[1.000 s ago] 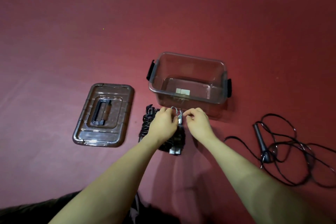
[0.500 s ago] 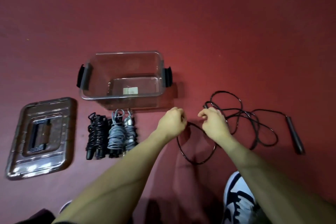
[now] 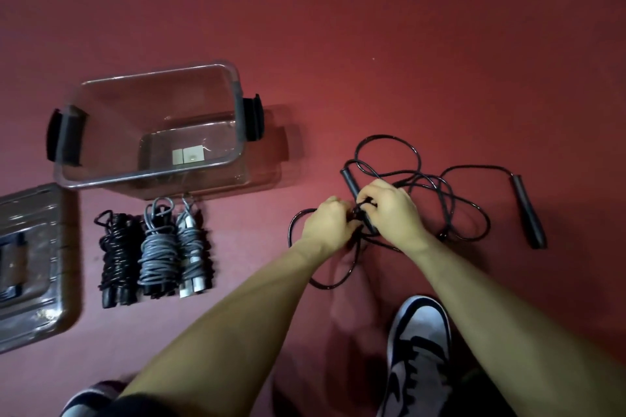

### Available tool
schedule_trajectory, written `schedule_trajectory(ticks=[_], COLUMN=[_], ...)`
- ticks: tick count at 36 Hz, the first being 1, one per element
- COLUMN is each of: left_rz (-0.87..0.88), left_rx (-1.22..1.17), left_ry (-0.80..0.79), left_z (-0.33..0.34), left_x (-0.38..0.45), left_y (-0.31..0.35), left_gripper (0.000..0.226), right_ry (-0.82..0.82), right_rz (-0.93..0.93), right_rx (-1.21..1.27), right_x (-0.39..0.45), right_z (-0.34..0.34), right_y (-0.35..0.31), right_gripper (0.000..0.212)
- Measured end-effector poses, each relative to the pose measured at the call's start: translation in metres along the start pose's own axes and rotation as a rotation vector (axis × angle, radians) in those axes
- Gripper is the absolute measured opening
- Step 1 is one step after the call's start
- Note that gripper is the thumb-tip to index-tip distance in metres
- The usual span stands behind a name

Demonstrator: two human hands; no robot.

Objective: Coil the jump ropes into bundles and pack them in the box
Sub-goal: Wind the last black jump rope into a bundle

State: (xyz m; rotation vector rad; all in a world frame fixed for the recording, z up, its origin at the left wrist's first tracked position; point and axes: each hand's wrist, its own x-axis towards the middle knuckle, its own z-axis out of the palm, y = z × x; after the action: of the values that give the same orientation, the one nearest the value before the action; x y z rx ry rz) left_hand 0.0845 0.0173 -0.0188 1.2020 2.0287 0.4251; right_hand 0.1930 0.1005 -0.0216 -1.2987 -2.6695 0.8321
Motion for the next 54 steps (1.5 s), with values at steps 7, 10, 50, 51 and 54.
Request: schedule_trajectory(ticks=[7, 10, 50, 51, 54], left_rz=[0.001, 0.017, 0.37, 0.385, 0.405], left_rx=[-0.172, -0.213, -0.138, -0.182, -0.309], left_ry=[0.197, 0.276, 0.419, 0.423, 0.492], left_z=[-0.046, -0.082, -0.318, -0.316, -0.316], left_x=[-0.01, -0.021, -0.267, -0.266, -0.264], left_y=[0.009, 0.014, 0.082, 0.081, 0.078], left_gripper=[0.016, 0.018, 0.029, 0.023, 0.023], right_ry=[0.13, 0.137, 0.382, 0.381, 0.374], right_rz=[0.049, 0.034, -0.413, -0.416, -0.412], right_rx=[0.233, 0.189, 0.959, 1.002, 1.122], right_x=[0.007, 0.008, -0.115, -0.116, -0.112], right_z=[-0.013, -0.028, -0.262, -0.265, -0.271], right_y=[-0.029, -0.051, -0.352, -0.355, -0.361], right_gripper=[0.013, 0.018, 0.019, 0.019, 0.02])
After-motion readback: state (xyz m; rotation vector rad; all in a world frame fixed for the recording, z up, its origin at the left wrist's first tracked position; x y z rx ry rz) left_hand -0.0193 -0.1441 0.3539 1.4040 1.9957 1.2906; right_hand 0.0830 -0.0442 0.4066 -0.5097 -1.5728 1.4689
